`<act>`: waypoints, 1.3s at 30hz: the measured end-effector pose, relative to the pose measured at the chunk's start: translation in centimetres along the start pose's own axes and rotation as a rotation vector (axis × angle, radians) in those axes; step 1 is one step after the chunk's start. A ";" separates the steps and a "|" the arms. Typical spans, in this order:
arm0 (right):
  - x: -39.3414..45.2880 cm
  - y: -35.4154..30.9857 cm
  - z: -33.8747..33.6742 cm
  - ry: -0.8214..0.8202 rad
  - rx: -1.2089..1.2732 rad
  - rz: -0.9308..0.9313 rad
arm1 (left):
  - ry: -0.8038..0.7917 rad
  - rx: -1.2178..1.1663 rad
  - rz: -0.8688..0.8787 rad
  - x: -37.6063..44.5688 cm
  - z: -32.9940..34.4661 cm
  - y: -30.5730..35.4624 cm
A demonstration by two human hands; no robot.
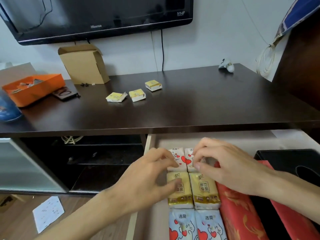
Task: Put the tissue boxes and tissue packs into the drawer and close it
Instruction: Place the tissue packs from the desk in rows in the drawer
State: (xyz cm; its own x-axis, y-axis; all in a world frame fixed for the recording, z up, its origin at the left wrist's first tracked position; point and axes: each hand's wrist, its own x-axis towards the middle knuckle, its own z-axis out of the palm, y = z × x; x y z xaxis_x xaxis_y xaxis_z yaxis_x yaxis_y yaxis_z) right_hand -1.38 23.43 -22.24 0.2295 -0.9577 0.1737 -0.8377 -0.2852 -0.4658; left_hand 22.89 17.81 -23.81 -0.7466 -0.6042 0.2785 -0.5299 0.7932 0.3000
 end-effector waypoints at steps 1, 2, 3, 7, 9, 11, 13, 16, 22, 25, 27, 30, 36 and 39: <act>0.8 -0.2 -0.3 0.049 0.053 -0.019 | 0.047 -0.025 -0.018 0.5 -1.0 -0.6; 1.8 -0.3 -0.6 0.095 0.097 -0.041 | 0.102 -0.038 -0.035 1.2 -2.0 -1.4; 3.1 -0.5 -0.8 0.138 0.129 -0.063 | 0.153 -0.048 -0.056 1.9 -3.0 -2.4; 11.4 0.0 -1.0 0.262 0.201 -0.090 | 0.282 -0.042 -0.151 7.1 -5.3 -8.6; 17.1 0.6 -0.8 0.289 0.178 -0.040 | 0.305 -0.019 -0.225 10.5 -5.8 -12.3; 22.7 1.3 -0.5 0.315 0.138 0.051 | 0.291 -0.005 -0.310 14.1 -6.1 -15.9; 27.3 2.5 0.2 0.332 0.076 0.134 | 0.243 0.026 -0.364 16.8 -6.0 -19.0; 32.1 5.0 1.7 0.324 -0.059 0.222 | 0.218 0.044 -0.385 18.9 -5.2 -22.0; 37.9 8.0 2.2 0.288 -0.145 0.298 | 0.271 0.116 -0.361 19.5 -4.2 -23.7; 39.4 8.2 2.3 0.211 -0.206 0.208 | 0.254 0.134 -0.384 19.7 -4.1 -23.7; 39.8 8.0 2.5 0.150 -0.244 0.113 | 0.226 0.157 -0.398 19.9 -4.0 -23.8; 39.7 8.0 2.5 0.119 -0.231 0.068 | 0.200 0.161 -0.413 19.9 -4.0 -23.8; 37.5 7.7 2.1 0.181 -0.229 0.061 | 0.214 0.161 -0.423 19.9 -4.1 -23.7; 36.2 7.4 1.3 0.124 -0.253 0.079 | 0.238 0.148 -0.417 19.8 -4.0 -23.7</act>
State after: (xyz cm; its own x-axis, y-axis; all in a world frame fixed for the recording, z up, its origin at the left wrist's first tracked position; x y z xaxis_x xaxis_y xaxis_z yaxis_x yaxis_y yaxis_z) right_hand 1.36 -13.35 -20.50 0.1090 -0.9600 0.2579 -0.9512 -0.1761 -0.2535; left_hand 22.32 -13.26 -21.73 -0.3552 -0.8592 0.3682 -0.8280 0.4720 0.3027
